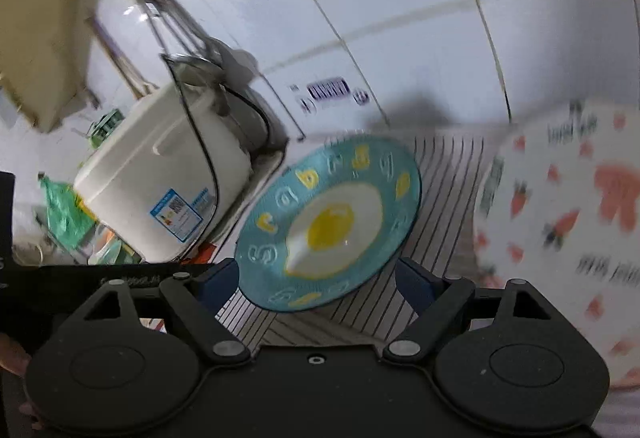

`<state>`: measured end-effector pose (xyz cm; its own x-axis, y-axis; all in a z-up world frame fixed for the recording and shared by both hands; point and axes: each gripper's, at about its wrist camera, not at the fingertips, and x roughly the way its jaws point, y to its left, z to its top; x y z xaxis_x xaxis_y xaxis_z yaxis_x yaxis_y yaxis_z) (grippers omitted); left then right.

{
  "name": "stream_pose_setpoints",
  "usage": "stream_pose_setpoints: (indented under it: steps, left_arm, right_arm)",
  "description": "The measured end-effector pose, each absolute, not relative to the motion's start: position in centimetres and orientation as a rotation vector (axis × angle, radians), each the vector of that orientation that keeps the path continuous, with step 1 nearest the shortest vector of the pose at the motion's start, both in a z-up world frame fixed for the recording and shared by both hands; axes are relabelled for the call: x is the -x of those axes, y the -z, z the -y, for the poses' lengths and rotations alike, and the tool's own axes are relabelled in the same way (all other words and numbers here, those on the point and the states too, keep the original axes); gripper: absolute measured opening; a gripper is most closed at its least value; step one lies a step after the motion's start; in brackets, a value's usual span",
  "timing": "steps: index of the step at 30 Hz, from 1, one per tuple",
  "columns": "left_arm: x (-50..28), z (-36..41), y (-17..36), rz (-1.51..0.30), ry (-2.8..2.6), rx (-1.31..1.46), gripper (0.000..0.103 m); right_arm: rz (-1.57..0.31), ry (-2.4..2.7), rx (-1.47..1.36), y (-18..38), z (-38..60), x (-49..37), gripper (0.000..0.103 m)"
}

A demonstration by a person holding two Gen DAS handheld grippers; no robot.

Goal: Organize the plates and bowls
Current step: 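Move the right gripper to the blue egg plate and grasp its rim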

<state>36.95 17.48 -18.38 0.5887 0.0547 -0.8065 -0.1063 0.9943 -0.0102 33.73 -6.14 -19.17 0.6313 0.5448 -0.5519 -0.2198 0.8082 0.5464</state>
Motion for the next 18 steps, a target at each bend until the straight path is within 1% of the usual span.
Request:
stream_pose_setpoints:
  steps: [1,2,7,9,10,11,13,15,16,17,18]
  left_arm:
    - [-37.5,-17.7,18.8,-0.942,-0.086,0.067,0.074]
    - [-38.1,-18.0,19.4,-0.95,-0.074,0.077,0.074]
    - [-40.5,-18.1,21.2,-0.994,-0.034,0.064,0.07]
    - [-41.1,-18.1,21.5,-1.005,-0.022,0.054,0.061]
    - [-41.4,-18.1,21.6,-1.008,-0.015,0.047,0.059]
    - [-41.6,-18.0,21.7,-1.007,-0.016,0.035,0.057]
    - [-41.9,-17.9,21.7,-0.975,-0.05,-0.006,0.059]
    - [-42.4,-18.0,21.8,-0.963,-0.063,-0.01,0.058]
    - [-42.6,-18.0,21.9,-0.962,-0.06,0.002,0.058]
    - [-42.7,-18.2,22.0,-0.96,-0.055,0.021,0.057]
    - [-42.8,-18.3,22.1,-0.96,-0.048,0.042,0.052]
  right_arm:
    - [-0.78,-0.44,-0.475,19.8,5.8,-33.8,0.089]
    - [-0.783,-0.426,-0.488,20.3,5.7,-33.9,0.083]
    - [-0.798,-0.346,-0.549,22.4,5.1,-35.0,0.082]
    - [-0.784,-0.327,-0.581,22.7,5.1,-35.3,0.082]
    - [-0.778,-0.318,-0.584,22.7,5.0,-35.5,0.081]
    - [-0.776,-0.312,-0.584,22.7,5.0,-35.8,0.078]
    - [-0.768,-0.289,-0.597,22.7,4.9,-36.2,0.072]
    - [-0.776,-0.244,-0.637,23.1,5.2,-36.7,0.048]
    - [-0.782,-0.214,-0.649,23.2,5.3,-36.9,0.042]
    - [-0.785,-0.191,-0.661,23.3,5.4,-36.9,0.03]
    - [-0.792,-0.167,-0.681,23.6,5.8,-37.0,0.016]
